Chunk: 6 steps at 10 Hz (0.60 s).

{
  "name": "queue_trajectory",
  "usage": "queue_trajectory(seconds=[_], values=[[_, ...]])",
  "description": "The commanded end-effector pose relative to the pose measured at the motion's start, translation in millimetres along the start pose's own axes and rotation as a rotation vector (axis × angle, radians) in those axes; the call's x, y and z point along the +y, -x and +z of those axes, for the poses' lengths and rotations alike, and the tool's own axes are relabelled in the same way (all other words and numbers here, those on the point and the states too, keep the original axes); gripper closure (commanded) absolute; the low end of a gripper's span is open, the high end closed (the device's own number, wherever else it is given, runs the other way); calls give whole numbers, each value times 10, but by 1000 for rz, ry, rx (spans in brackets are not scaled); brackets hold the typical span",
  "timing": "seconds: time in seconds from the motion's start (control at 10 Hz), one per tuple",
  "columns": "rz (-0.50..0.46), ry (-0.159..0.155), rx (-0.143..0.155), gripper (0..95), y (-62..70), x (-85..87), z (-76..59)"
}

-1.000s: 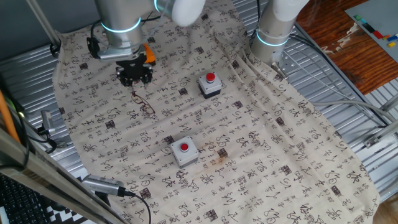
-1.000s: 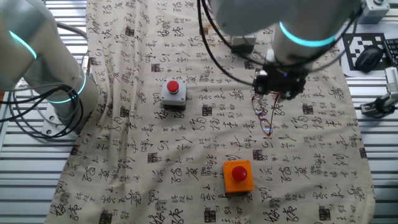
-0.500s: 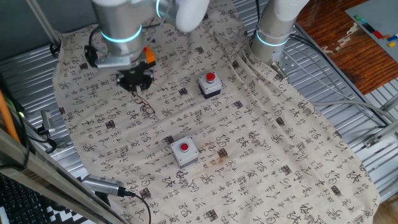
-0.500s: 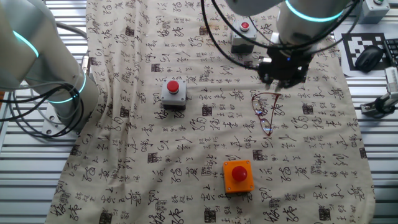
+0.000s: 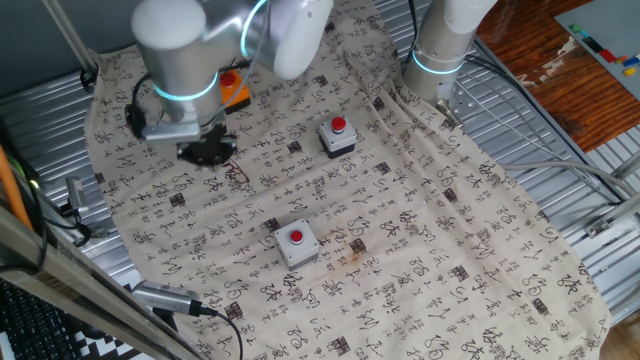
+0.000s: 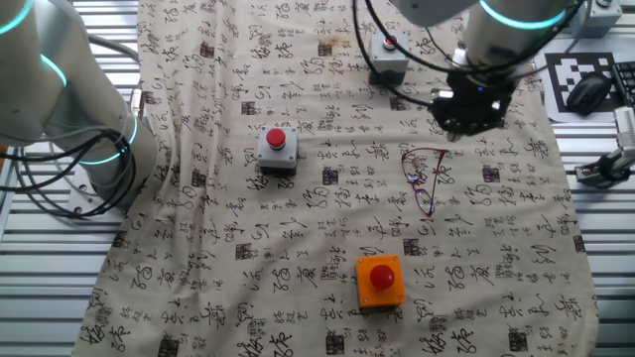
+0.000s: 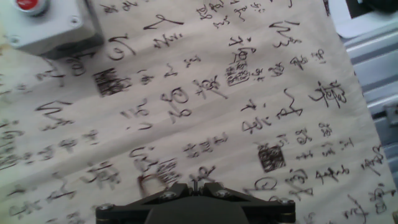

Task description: Unfold the leg of the glasses (with one hand)

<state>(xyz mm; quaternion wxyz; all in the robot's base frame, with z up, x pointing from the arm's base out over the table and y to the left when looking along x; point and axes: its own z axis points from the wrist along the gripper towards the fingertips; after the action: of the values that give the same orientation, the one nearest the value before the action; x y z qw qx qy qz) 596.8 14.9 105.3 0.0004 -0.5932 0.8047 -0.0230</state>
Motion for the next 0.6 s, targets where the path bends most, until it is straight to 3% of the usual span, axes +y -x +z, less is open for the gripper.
queue_trajectory(seconds=[0.1, 0.6], values=[[-1, 2, 1, 950, -26, 28, -2], [-3, 21, 1, 950, -147, 136, 78]])
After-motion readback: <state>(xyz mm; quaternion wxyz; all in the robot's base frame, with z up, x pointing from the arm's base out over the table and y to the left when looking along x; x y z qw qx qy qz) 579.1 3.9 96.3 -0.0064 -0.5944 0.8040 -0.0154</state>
